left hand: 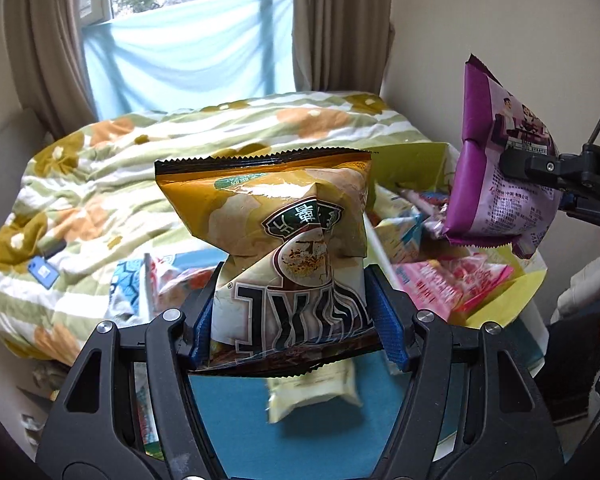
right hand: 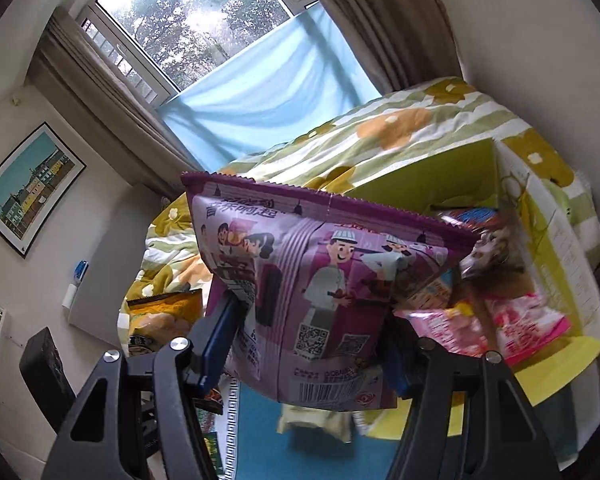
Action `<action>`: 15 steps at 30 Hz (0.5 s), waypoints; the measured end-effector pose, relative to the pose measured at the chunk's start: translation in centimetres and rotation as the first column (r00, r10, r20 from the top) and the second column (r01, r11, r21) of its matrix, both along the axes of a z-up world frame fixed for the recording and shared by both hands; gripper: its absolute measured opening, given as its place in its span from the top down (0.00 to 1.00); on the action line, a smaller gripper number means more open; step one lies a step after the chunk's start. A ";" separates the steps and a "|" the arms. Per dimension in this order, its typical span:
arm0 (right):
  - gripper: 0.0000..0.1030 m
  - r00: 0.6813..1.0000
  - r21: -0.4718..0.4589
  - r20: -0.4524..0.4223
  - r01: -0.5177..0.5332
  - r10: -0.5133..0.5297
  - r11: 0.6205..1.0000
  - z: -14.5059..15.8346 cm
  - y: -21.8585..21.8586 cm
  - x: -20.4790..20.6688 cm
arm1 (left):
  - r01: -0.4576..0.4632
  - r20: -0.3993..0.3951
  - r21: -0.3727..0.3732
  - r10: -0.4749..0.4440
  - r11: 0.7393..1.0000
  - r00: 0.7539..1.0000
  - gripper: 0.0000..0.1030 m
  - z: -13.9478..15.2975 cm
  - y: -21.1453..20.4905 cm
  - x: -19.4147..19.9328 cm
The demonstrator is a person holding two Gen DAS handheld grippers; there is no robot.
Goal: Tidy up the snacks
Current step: 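Carry both bags into the cardboard box and open both tools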
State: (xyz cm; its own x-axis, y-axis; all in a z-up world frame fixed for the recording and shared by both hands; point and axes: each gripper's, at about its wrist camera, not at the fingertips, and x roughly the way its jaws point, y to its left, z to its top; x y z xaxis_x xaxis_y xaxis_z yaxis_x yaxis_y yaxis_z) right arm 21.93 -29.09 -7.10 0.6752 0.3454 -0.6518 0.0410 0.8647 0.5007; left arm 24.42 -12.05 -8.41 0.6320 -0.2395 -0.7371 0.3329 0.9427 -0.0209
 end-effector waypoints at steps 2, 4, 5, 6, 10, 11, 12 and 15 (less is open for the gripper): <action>0.42 1.000 -0.039 0.007 0.014 -0.013 0.999 0.5 -2.8 0.0 | 0.016 -0.009 -0.008 -0.016 1.000 1.000 0.39 0.1 -3.0 0.8; 0.42 1.000 -0.075 0.009 0.027 -0.026 0.997 0.7 -5.4 0.2 | 0.029 -0.024 -0.022 -0.030 0.999 0.999 0.39 0.0 -5.7 1.5; 0.42 1.000 -0.087 0.008 0.031 -0.031 0.996 0.7 -6.5 0.2 | 0.032 -0.031 -0.026 -0.033 0.999 0.999 0.39 -0.2 -7.0 1.9; 0.42 0.999 -0.101 0.007 0.032 -0.031 0.994 0.7 -7.6 0.3 | 0.035 -0.041 -0.028 -0.036 0.999 0.999 0.39 -0.4 -8.3 2.3; 0.42 0.999 -0.158 -0.015 0.028 -0.030 0.987 0.0 -11.6 0.9 | 0.036 -0.108 -0.030 -0.039 0.999 0.993 0.39 -2.3 -12.3 3.8; 0.42 0.999 -0.162 -0.023 0.025 -0.029 0.986 -0.3 -12.5 0.9 | 0.035 -0.122 -0.032 -0.038 0.999 0.992 0.39 -2.8 -13.0 4.2; 0.42 0.999 -0.168 -0.033 0.023 -0.029 0.986 -0.7 -13.2 1.1 | 0.030 -0.132 -0.026 -0.033 0.999 0.991 0.36 -3.3 -13.7 4.3; 0.42 0.997 -0.173 -0.069 0.017 -0.030 0.985 -1.8 -15.2 1.3 | 0.037 -0.155 0.008 -0.035 0.999 0.987 0.14 -4.4 -15.4 4.2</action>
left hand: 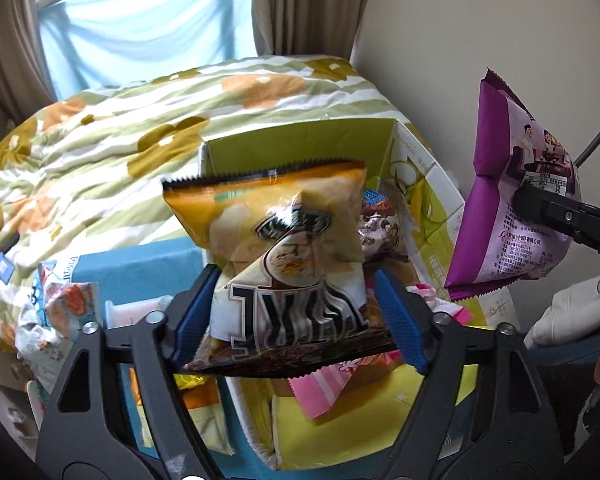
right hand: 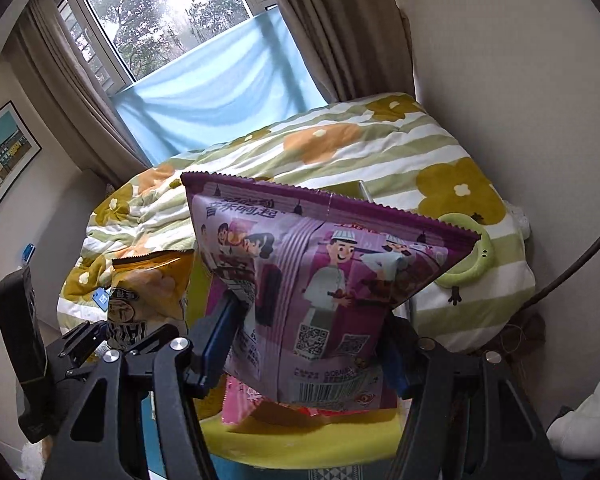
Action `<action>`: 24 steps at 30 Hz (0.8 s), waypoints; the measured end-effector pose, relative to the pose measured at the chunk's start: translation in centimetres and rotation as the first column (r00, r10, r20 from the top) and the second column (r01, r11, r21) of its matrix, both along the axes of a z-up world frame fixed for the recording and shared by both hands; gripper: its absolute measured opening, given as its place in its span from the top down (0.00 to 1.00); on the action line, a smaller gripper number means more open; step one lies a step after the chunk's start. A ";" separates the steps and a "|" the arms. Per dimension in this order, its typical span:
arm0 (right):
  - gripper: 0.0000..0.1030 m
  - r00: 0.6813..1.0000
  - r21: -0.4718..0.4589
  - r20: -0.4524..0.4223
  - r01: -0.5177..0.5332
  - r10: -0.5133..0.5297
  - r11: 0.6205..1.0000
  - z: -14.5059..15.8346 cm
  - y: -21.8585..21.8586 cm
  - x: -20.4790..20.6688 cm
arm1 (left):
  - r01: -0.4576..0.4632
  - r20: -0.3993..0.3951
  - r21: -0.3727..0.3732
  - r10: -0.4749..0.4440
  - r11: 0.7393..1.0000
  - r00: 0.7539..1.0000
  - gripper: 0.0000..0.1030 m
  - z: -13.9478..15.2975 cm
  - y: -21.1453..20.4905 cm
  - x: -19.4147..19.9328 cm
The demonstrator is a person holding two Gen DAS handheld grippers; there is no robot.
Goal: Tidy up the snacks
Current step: 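Carry both bags into the cardboard box and open both tools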
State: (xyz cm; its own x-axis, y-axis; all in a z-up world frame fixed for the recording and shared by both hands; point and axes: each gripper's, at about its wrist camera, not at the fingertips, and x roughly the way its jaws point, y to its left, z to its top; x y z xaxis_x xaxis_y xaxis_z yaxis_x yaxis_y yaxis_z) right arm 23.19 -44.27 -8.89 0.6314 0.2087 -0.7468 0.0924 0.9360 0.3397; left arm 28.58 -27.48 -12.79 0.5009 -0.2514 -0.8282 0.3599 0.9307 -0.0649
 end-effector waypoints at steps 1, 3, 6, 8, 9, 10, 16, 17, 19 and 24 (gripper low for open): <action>0.43 1.000 0.010 -0.011 0.001 -0.001 1.000 -0.4 -0.6 0.1 | 0.000 0.004 0.007 0.000 1.000 1.000 0.05 -0.1 -0.1 -0.1; 0.42 1.000 0.023 -0.030 0.004 -0.004 1.000 -1.2 -1.5 0.2 | 0.000 0.010 0.010 0.000 1.000 1.000 0.02 -0.1 0.1 -0.5; 0.42 0.999 0.043 -0.050 0.009 -0.007 0.999 -2.0 -2.3 0.2 | -0.008 -0.005 0.033 0.009 0.999 1.000 0.02 -0.3 0.8 -1.0; 0.42 0.998 0.049 -0.057 0.005 -0.003 0.999 -2.2 -2.3 0.2 | -0.020 -0.012 0.043 0.021 0.999 1.000 0.02 -0.5 1.7 -1.4; 0.42 0.998 0.046 -0.060 0.000 0.002 0.999 -2.3 -2.1 0.1 | -0.031 -0.018 0.047 0.032 0.998 0.999 0.02 -0.6 2.2 -1.3; 0.42 0.998 0.041 -0.064 -0.007 0.010 0.999 -2.3 -1.8 0.1 | -0.044 -0.022 0.047 0.045 0.998 0.999 0.02 -0.6 2.7 -1.5; 0.42 0.990 -0.019 -0.089 -0.113 0.111 0.993 -2.7 0.3 0.6 | -0.084 -0.035 0.033 0.085 0.996 0.996 0.02 -0.4 5.1 -2.4; 0.42 0.986 -0.018 -0.103 -0.130 0.128 0.991 -3.2 0.7 0.7 | -0.086 -0.033 0.048 0.088 0.995 0.996 0.02 -0.3 5.3 -2.5; 0.42 0.978 -0.011 -0.135 -0.162 0.159 0.987 -4.5 1.6 1.1 | -0.093 -0.030 0.074 0.096 0.993 0.995 0.02 -0.2 5.9 -2.6; 0.42 0.972 0.001 -0.171 -0.160 0.158 0.987 -6.1 2.3 1.6 | -0.130 -0.017 0.095 0.132 0.987 0.991 0.02 0.4 7.1 -2.7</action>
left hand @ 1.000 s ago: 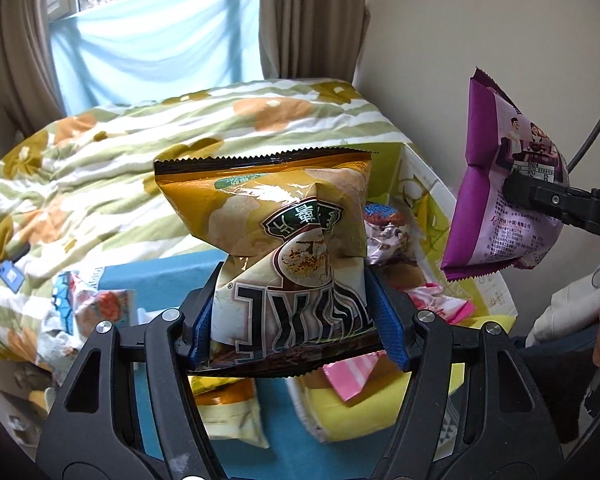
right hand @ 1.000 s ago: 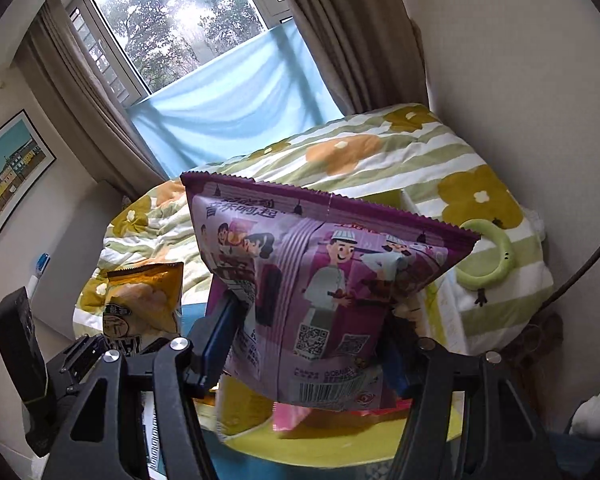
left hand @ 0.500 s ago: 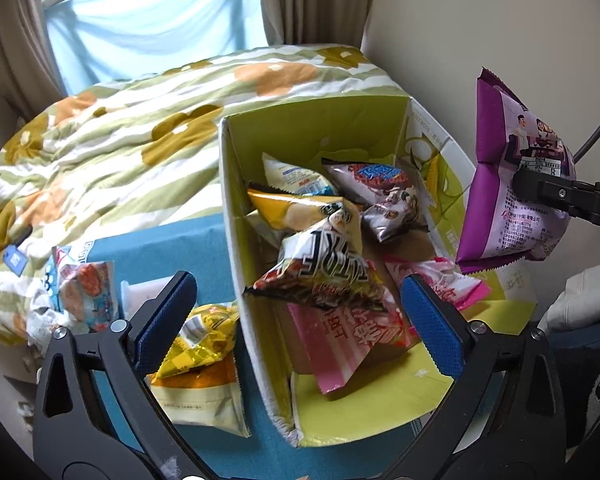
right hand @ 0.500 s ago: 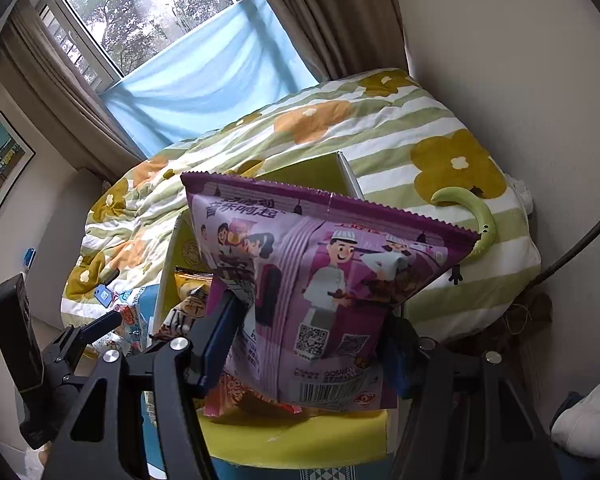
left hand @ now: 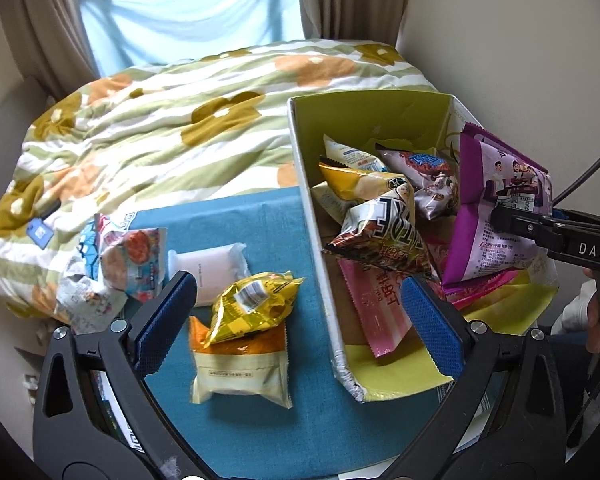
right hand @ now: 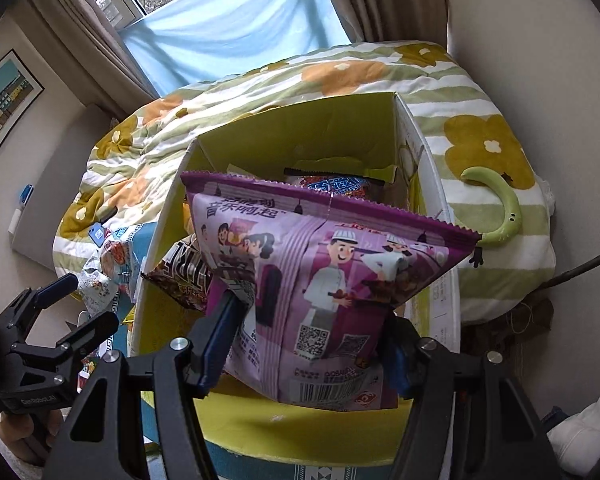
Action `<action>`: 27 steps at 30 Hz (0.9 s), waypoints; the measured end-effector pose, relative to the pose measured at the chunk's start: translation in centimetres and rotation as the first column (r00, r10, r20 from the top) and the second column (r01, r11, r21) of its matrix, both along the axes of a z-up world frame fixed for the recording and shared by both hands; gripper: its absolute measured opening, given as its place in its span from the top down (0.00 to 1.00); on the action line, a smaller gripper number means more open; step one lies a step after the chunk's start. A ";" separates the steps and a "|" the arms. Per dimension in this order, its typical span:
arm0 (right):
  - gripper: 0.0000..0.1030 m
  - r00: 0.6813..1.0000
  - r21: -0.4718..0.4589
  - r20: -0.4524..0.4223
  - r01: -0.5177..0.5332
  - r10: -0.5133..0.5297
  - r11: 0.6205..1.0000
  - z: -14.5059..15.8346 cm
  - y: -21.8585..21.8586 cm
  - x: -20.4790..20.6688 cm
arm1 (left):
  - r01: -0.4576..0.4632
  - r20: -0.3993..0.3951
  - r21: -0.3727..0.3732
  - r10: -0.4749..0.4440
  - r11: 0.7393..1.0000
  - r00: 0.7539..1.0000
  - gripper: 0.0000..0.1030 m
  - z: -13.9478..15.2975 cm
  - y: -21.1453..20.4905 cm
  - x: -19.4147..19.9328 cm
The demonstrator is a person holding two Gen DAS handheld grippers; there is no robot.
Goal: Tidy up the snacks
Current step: 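Carry both bags into the cardboard box and open both tools, then withdraw both tools from the box toward the table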
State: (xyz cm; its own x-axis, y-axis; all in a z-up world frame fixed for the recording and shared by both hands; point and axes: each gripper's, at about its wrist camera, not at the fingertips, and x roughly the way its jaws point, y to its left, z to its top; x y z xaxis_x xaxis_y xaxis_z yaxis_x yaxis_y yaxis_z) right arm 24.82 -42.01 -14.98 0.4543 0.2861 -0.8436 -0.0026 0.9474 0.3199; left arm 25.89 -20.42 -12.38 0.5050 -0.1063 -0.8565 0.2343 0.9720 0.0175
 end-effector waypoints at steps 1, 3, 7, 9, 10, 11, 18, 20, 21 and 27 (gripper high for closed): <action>0.42 1.000 0.005 0.002 0.001 -0.001 1.000 0.0 0.1 0.1 | -0.003 0.003 -0.001 0.003 1.000 1.000 0.02 0.1 0.2 -0.1; 0.37 1.000 -0.008 0.004 0.000 0.000 1.000 -0.1 0.2 0.4 | -0.003 0.009 -0.002 0.003 1.000 1.000 0.02 0.3 0.3 -0.3; 0.01 0.996 -0.101 0.087 0.043 -0.034 0.994 0.7 0.4 -0.6 | 0.001 0.023 0.000 -0.001 1.000 1.000 0.02 0.7 0.4 -0.8; 0.01 0.991 -0.145 0.135 0.042 -0.022 0.989 1.4 0.7 -1.6 | 0.005 0.031 -0.003 -0.005 1.000 1.000 0.02 0.9 0.4 -1.2; 0.01 0.989 -0.155 0.149 0.036 -0.012 0.987 1.6 0.9 -2.1 | 0.007 0.036 -0.004 -0.007 1.000 0.999 0.02 1.0 0.3 -1.4; 0.01 0.987 -0.158 0.160 0.029 -0.004 0.987 1.7 1.0 -2.5 | 0.008 0.042 -0.004 -0.007 1.000 0.999 0.02 1.1 0.3 -1.6; 0.01 0.982 -0.133 0.190 0.007 0.018 0.991 2.7 1.3 -3.9 | -0.013 0.074 0.001 0.013 1.000 0.997 0.02 2.2 0.4 -3.1; 0.01 0.979 -0.131 0.203 0.003 0.024 0.991 3.2 1.4 -4.3 | -0.026 0.080 0.001 0.026 1.000 0.996 0.02 2.4 0.6 -3.6; 0.01 0.978 -0.134 0.207 0.000 0.028 0.991 3.4 1.4 -4.5 | -0.034 0.083 -0.001 0.034 0.999 0.996 0.02 2.6 0.7 -4.0; 0.01 0.968 -0.162 0.240 -0.038 0.076 0.986 4.6 2.0 -5.2 | -0.089 0.085 0.007 0.088 0.996 0.992 0.02 2.8 2.1 -5.9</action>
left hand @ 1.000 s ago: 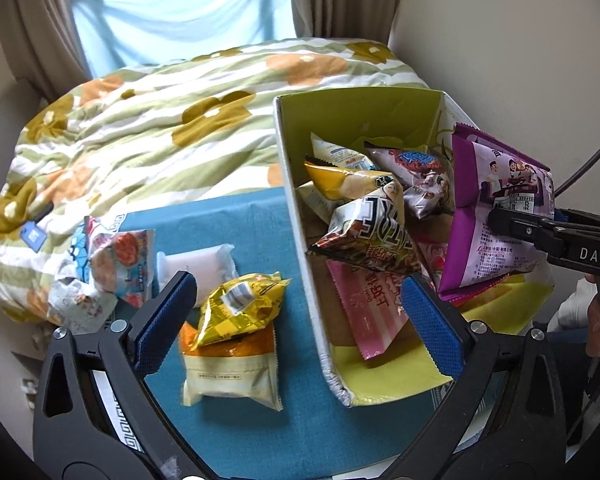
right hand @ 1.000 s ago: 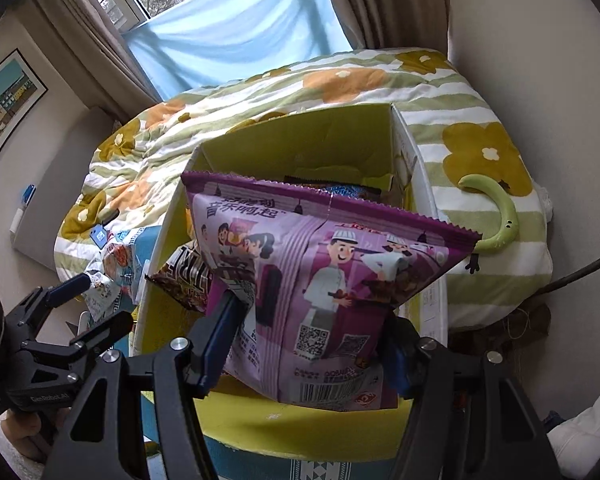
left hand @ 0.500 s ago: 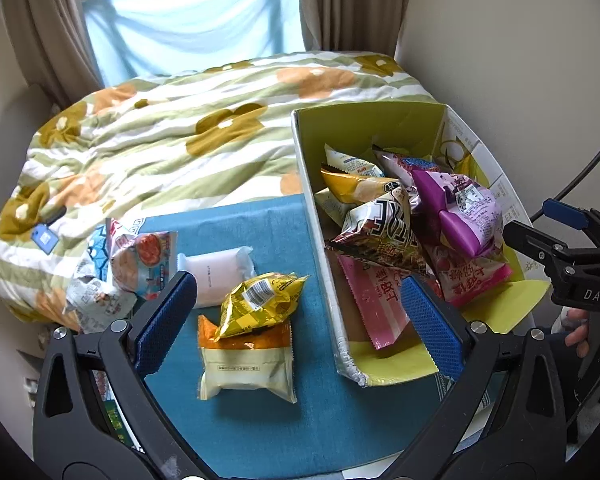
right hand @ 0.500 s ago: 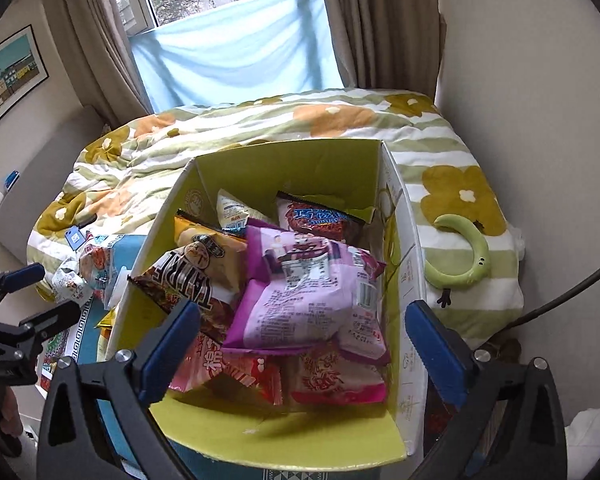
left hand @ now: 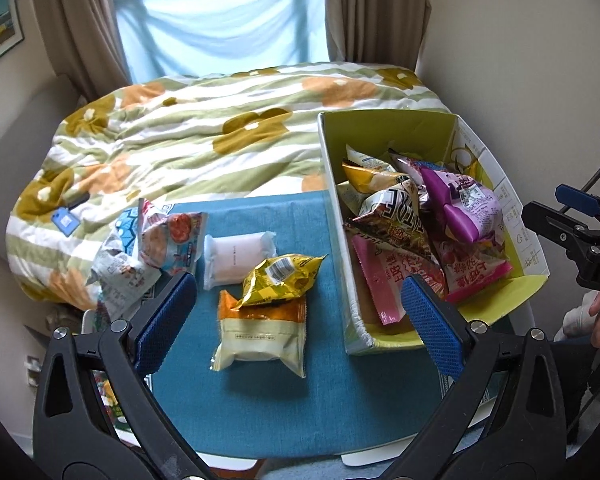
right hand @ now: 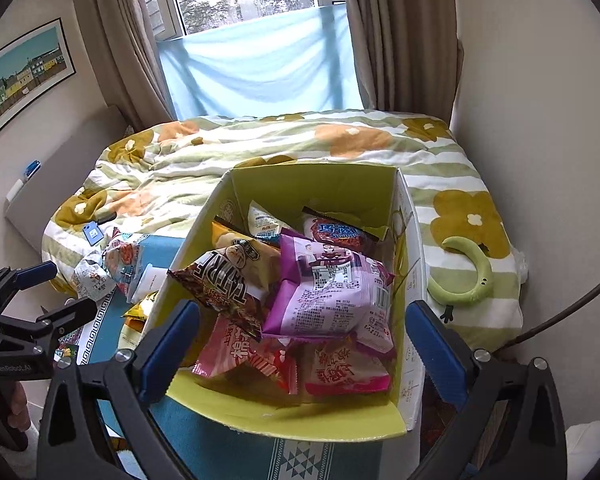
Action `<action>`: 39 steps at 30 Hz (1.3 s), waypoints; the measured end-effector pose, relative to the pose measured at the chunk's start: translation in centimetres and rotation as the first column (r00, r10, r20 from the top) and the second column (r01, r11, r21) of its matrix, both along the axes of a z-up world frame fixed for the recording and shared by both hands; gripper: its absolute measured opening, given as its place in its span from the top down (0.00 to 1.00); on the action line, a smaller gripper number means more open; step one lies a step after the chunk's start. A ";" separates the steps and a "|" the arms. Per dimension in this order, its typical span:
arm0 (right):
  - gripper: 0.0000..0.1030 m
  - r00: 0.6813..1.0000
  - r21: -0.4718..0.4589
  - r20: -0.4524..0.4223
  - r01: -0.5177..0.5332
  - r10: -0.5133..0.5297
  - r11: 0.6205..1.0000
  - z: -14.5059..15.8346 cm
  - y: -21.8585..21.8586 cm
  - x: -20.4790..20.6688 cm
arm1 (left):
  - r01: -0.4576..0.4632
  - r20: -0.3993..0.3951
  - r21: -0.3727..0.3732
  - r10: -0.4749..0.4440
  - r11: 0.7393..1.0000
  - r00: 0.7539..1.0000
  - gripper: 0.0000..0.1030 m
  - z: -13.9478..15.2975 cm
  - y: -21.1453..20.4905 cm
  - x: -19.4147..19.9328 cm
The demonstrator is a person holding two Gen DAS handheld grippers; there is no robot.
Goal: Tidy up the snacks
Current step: 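Withdraw both tools from the box toward the table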
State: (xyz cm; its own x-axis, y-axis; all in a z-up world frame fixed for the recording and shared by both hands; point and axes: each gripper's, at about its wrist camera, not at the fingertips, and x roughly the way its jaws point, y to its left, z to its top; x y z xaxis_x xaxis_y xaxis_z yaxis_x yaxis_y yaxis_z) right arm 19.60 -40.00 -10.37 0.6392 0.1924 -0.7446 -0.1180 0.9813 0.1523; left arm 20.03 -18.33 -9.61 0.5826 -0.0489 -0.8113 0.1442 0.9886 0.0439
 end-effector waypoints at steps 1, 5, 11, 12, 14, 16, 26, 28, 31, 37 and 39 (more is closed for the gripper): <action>0.01 1.000 0.002 0.005 -0.010 0.010 1.000 0.1 0.2 -0.1 | -0.008 -0.003 0.001 0.008 1.000 1.000 0.02 0.0 0.3 -0.3; 0.01 0.999 0.018 0.017 -0.032 0.032 0.999 0.4 0.9 -0.3 | -0.056 0.004 0.008 0.056 0.998 0.998 0.02 0.3 2.5 -1.7; 0.01 0.997 0.022 0.045 -0.062 0.061 0.998 1.8 3.7 -1.2 | -0.140 0.050 0.026 0.139 0.990 0.989 0.02 1.9 8.6 -4.0; 0.01 0.996 0.028 0.054 -0.068 0.067 0.997 2.1 4.4 -1.4 | -0.153 0.057 0.019 0.152 0.988 0.987 0.02 2.3 9.9 -4.3; 0.01 0.994 0.039 0.065 -0.087 0.085 0.995 2.9 5.9 -1.9 | -0.173 0.065 0.003 0.173 0.985 0.983 0.02 2.9 12.5 -4.8; 0.01 0.992 0.036 0.080 -0.099 0.095 0.994 3.5 7.5 -2.2 | -0.187 0.065 0.008 0.186 0.982 0.980 0.02 3.1 14.8 -5.3; 0.01 0.998 0.071 0.024 -0.058 0.057 0.996 2.3 16.1 -3.9 | -0.223 -0.038 0.009 0.224 0.975 0.974 0.02 -0.4 25.2 -8.5; 0.01 0.999 0.097 -0.007 -0.034 0.035 0.995 1.4 17.6 -4.2 | -0.217 -0.063 0.001 0.217 0.976 0.974 0.02 -1.8 26.6 -9.1; 0.01 0.999 0.101 -0.041 -0.003 0.007 0.995 -0.1 20.4 -4.6 | -0.209 -0.124 -0.024 0.204 0.978 0.971 0.02 -4.6 28.3 -9.5; 0.01 0.995 0.054 -0.083 0.054 -0.050 0.997 -3.4 24.5 -5.6 | -0.191 -0.247 -0.060 0.171 0.980 0.954 0.18 -11.1 29.6 -9.3; 0.01 0.994 0.044 -0.094 0.068 -0.063 0.997 -4.7 25.3 -5.7 | -0.206 -0.271 -0.065 0.181 0.976 0.945 0.21 -12.7 29.9 -9.1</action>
